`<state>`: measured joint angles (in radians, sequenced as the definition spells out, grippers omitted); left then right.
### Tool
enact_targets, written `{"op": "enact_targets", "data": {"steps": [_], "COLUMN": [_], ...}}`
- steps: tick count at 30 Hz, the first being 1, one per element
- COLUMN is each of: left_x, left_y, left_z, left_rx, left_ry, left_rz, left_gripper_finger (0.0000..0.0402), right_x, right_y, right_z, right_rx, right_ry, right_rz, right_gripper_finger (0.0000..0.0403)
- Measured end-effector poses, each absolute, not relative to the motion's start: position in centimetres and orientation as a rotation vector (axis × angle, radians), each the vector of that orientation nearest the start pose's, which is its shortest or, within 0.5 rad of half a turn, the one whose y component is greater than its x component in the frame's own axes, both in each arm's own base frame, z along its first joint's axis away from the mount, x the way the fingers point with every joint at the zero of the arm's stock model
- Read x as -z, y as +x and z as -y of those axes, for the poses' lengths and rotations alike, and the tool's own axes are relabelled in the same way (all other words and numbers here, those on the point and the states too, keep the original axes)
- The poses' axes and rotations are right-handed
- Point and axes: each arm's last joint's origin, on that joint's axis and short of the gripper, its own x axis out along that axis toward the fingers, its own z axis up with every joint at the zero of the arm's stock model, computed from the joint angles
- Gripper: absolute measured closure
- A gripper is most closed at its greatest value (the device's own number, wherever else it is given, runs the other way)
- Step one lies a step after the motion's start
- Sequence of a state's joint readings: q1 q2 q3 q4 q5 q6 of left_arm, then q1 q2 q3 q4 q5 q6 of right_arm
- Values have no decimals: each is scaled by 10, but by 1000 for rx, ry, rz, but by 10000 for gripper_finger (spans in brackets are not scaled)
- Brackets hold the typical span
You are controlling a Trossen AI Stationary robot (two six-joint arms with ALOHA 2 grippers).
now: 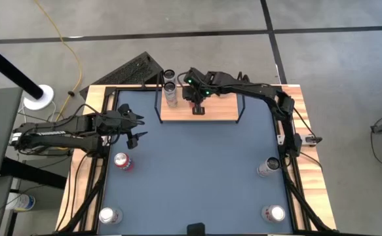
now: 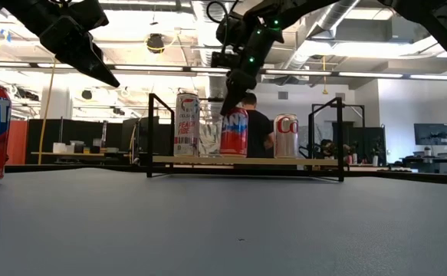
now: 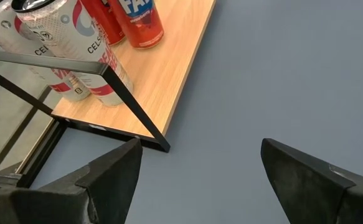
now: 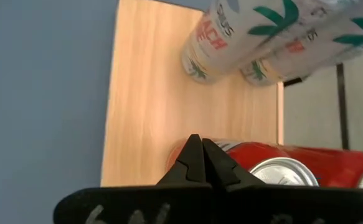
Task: Place canned beverage on shelf
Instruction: Put the right red soda can on the shelf aligned with the other red soda can, then put the left red-silver soda can on the shelf aligned with the other red-silver soda can
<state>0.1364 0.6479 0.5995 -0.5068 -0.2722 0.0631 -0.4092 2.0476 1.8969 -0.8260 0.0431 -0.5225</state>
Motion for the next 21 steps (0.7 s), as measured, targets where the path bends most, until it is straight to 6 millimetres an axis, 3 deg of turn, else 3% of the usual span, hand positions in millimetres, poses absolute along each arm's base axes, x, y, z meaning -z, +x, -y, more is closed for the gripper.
{"op": "enact_targets", "data": {"steps": [6, 11, 16, 21], "left_x": [-260, -260, -260, -261], "left_y": [136, 136, 136, 136], "left_z": [-27, -27, -26, -27], "left_rx": [-380, -380, -380, -381], "left_ry": [99, 99, 99, 95], "left_rz": [-570, -570, -571, -570], "left_gripper_finger": [83, 83, 83, 83], "right_x": [-280, -293, -323, -356], "right_y": [409, 407, 400, 377], "right_z": [179, 170, 145, 105], "right_rx": [169, 133, 82, 37], "right_ry": [-291, -290, -282, -239], "right_rz": [-1052, -1009, -952, -958], "right_gripper_finger": [403, 403, 403, 403]}}
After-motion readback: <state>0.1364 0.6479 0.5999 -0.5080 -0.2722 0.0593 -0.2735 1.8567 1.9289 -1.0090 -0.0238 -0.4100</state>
